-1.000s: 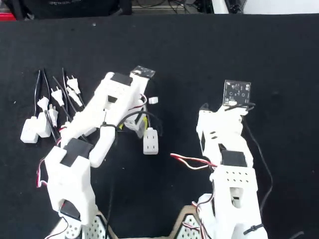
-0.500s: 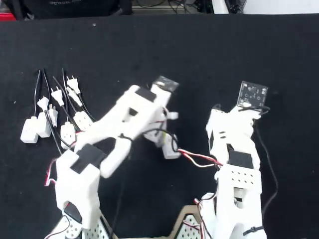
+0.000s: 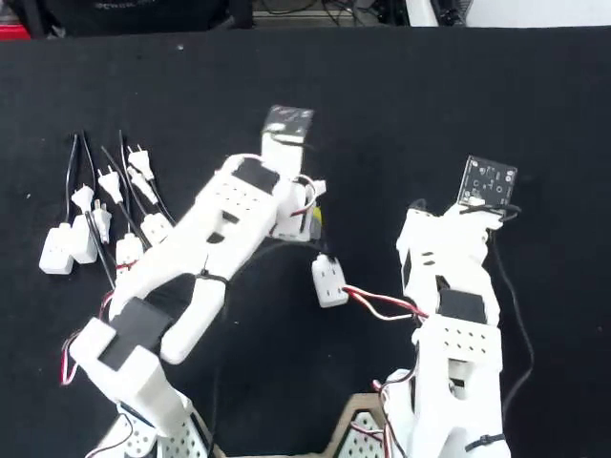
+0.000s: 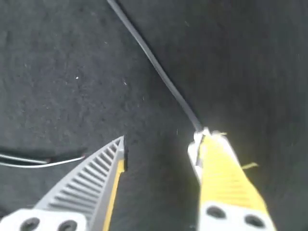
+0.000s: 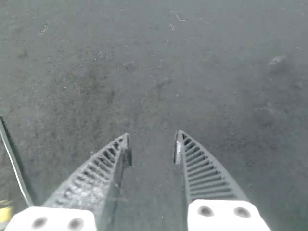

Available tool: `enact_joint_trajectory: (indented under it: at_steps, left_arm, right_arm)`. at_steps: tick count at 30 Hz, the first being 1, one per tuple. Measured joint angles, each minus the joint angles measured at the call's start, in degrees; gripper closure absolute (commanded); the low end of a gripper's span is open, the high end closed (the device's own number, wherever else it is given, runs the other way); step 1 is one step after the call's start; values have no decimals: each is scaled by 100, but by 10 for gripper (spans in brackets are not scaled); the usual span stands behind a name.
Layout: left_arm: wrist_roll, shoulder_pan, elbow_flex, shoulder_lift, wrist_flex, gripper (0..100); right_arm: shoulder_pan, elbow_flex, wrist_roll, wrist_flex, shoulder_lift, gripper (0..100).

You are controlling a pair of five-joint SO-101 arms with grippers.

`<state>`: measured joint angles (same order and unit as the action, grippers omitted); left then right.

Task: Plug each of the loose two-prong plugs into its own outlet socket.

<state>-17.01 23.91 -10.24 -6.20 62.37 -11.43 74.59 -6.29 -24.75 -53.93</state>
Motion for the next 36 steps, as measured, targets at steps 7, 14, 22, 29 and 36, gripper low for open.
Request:
enact_joint_trajectory:
  at_steps: [7, 14, 22, 29, 36]
  left_arm:
    - [-1934, 369, -976, -484, -1873, 705]
    - [-2382, 88, -1213, -589, -2286, 705]
    - [-2110, -343, -1099, -571, -1292, 705]
    - [-1749, -747, -1073, -554, -791, 705]
    - [-1213, -1064, -1380, 62, -123, 741]
  right_arm:
    - [0, 0, 0, 0, 0, 854]
    - [0, 0, 0, 9, 0, 854]
    - [0, 0, 0, 9, 0, 854]
    - [0, 0, 0, 9, 0, 854]
    - [35, 0, 0, 9, 0, 851]
